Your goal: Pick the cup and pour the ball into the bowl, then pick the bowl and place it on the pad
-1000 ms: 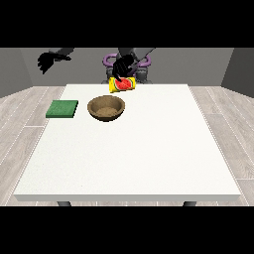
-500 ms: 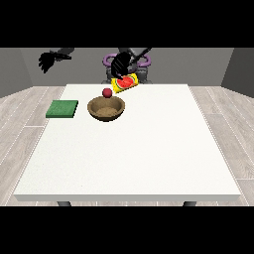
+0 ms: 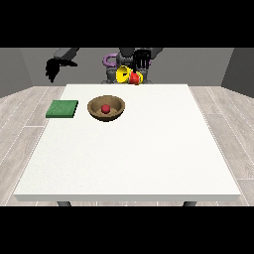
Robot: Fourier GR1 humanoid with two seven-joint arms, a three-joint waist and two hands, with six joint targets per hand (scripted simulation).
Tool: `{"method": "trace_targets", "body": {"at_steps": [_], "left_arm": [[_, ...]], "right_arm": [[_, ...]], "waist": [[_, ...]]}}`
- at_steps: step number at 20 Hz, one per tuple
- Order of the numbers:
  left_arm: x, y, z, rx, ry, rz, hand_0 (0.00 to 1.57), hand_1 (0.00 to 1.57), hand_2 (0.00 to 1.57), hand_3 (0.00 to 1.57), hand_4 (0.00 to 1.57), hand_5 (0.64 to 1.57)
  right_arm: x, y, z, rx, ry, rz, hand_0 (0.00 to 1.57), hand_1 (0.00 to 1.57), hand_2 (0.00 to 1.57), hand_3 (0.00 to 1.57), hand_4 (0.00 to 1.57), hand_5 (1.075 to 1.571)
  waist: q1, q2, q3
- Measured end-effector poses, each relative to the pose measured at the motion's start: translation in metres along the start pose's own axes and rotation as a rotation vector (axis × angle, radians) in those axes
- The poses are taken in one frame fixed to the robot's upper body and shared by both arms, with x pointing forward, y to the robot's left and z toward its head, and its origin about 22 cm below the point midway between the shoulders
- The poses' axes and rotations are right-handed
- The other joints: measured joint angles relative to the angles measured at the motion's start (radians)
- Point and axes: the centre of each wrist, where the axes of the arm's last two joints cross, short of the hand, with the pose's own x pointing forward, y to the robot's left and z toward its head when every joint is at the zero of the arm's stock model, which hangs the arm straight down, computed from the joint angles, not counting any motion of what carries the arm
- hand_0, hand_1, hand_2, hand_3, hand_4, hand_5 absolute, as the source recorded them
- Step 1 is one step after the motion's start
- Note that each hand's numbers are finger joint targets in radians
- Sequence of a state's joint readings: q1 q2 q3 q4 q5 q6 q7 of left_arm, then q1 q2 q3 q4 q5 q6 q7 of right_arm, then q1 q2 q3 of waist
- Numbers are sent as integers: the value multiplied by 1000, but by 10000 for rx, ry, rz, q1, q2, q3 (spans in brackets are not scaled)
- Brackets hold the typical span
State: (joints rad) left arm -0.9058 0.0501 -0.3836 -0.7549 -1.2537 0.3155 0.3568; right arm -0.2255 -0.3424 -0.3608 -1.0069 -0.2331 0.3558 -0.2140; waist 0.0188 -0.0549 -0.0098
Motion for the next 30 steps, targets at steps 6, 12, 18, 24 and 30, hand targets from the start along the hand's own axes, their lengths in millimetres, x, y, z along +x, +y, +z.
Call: {"method": "trace_targets", "body": {"at_steps": [6,12,18,24,30], "left_arm": [[-25,-7,21,564,2614,6182,0,0,0,0,0,1553],[-37,-6,49,942,2233,10729,0,0,0,0,0,1566],[-53,-15,71,813,874,12854,0,0,0,0,0,1563],[-86,-16,81,1016,421,13331,0,0,0,0,0,1565],[-93,-1,85,1078,36,13400,0,0,0,0,0,1565]], "right_arm": [[8,30,-21,160,-716,-306,0,0,0,0,282,1567],[11,73,-40,-187,-1210,-387,0,0,0,0,244,1571],[3,106,-51,-1080,-1201,-696,0,0,0,0,327,1570],[-2,116,-66,-1349,-1110,-845,0,0,0,0,251,1567],[-21,107,-69,-1675,-1075,-930,0,0,0,0,160,1563]], "waist": [[36,1168,-114],[482,1906,-33],[1261,2241,61],[1318,2413,91],[1529,2590,102]]}}
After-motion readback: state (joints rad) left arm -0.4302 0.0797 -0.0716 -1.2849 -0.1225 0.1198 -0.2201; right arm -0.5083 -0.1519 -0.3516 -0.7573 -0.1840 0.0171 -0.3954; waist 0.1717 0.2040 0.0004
